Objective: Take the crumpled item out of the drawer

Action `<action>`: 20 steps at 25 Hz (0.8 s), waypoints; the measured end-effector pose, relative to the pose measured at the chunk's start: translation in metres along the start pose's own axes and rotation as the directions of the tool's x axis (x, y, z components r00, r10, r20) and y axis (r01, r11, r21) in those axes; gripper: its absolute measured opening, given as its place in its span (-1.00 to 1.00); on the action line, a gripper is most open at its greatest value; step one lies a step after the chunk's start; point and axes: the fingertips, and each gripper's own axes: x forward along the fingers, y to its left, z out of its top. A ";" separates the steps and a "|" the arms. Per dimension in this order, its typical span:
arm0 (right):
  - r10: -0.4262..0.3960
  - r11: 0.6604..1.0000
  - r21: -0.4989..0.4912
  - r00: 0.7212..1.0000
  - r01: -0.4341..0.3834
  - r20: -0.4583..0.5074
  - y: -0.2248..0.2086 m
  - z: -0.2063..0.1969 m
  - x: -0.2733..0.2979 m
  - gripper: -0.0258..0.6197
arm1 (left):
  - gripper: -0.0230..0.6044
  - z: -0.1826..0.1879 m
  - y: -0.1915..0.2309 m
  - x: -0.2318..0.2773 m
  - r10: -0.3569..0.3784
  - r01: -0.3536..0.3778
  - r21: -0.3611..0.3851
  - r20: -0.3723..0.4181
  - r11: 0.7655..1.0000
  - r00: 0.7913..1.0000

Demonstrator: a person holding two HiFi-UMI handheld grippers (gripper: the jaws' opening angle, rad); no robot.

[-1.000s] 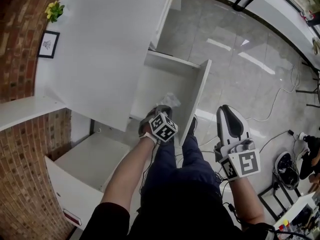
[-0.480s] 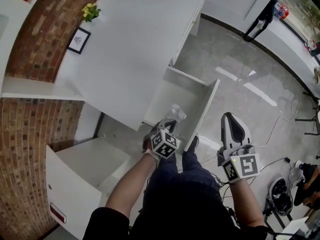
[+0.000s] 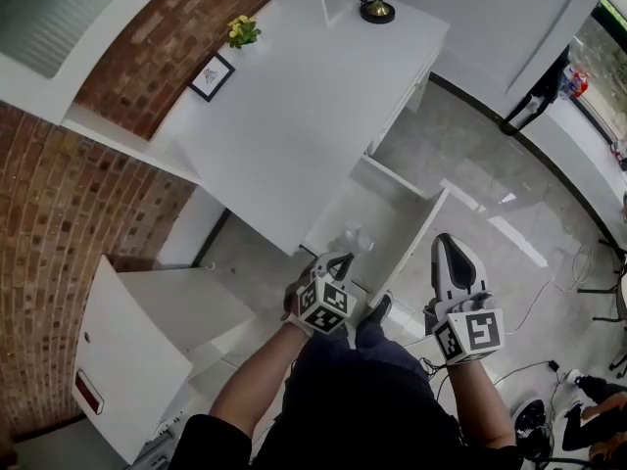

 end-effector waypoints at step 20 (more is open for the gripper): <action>0.074 0.997 0.009 0.997 -0.074 -0.019 0.063 0.014 0.055 -0.88 | -0.88 -0.029 0.138 -0.058 0.197 -0.195 -0.086 0.009 0.977 0.980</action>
